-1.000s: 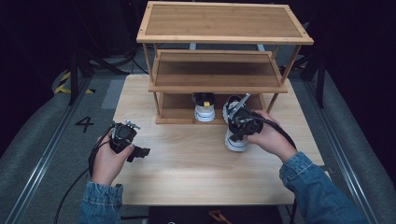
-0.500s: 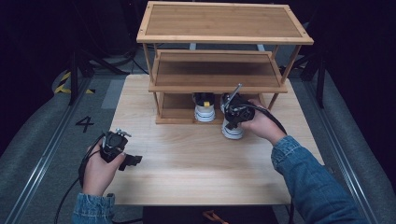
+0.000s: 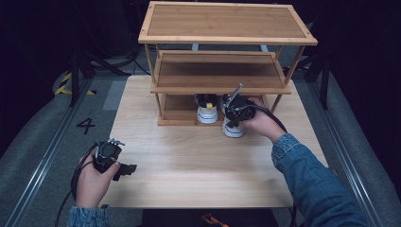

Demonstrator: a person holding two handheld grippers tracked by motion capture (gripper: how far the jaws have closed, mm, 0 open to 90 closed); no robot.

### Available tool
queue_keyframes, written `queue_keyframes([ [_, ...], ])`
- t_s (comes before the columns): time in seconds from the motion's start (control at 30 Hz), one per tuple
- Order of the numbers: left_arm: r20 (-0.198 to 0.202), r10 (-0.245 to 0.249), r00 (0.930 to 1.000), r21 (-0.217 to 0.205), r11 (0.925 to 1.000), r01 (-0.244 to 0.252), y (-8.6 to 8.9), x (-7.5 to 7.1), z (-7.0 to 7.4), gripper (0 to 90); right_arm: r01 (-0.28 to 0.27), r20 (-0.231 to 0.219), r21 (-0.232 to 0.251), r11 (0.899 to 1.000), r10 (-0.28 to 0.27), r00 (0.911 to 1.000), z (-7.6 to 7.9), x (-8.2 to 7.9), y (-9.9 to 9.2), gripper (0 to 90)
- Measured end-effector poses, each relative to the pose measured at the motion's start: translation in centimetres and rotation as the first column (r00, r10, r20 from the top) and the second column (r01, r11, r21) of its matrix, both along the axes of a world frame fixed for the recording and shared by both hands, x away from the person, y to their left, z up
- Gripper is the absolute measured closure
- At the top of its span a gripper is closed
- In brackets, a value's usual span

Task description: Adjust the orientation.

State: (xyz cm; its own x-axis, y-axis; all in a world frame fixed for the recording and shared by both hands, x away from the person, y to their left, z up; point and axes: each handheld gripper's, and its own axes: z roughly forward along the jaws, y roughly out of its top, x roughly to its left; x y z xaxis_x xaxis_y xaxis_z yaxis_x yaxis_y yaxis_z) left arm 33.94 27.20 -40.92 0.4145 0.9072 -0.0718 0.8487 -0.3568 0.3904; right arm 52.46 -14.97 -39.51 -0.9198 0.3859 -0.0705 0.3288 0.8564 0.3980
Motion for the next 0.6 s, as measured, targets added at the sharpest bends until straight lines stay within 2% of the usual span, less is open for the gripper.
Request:
queue_keyframes([
  [0.13, -0.001, -0.019, 0.9998, -0.004, 0.9998, 0.019, -0.4, 0.3, 0.0, 19.6, -0.017, 0.099, -0.017, 1.0, 0.019, 0.9949, 0.4, -0.4, 0.1, 50.3],
  [0.3, -0.004, -0.035, 0.9994, -0.002, 0.9994, 0.035, -0.9, 0.9, -0.1, 19.4, -0.009, 0.15, 0.014, 1.0, 0.007, 0.9887, 0.9, -0.9, -0.2, 45.2],
  [0.43, -0.002, -0.057, 0.9984, -0.002, 0.9984, 0.057, -1.4, 1.5, 0.0, 19.4, 0.005, 0.213, 0.023, 1.0, -0.01, 0.9769, 1.5, -1.7, -0.5, 44.7],
  [0.5, -0.005, -0.068, 0.9977, -0.004, 0.9977, 0.068, -1.8, 2.0, -0.1, 19.2, 0.014, 0.253, 0.064, 0.998, -0.03, 0.967, 2.2, -2.5, -0.8, 44.9],
  [0.53, -0.005, -0.071, 0.9975, -0.002, 0.9975, 0.071, -2.0, 2.2, -0.1, 19.2, 0.024, 0.253, 0.086, 0.996, -0.045, 0.9663, 2.5, -2.9, -1.0, 44.7],
  [0.6, -0.002, -0.085, 0.9963, 0.002, 0.9963, 0.085, -2.4, 2.8, -0.1, 19.3, 0.047, 0.288, 0.111, 0.993, -0.077, 0.9547, 3.3, -3.5, -1.4, 44.6],
])
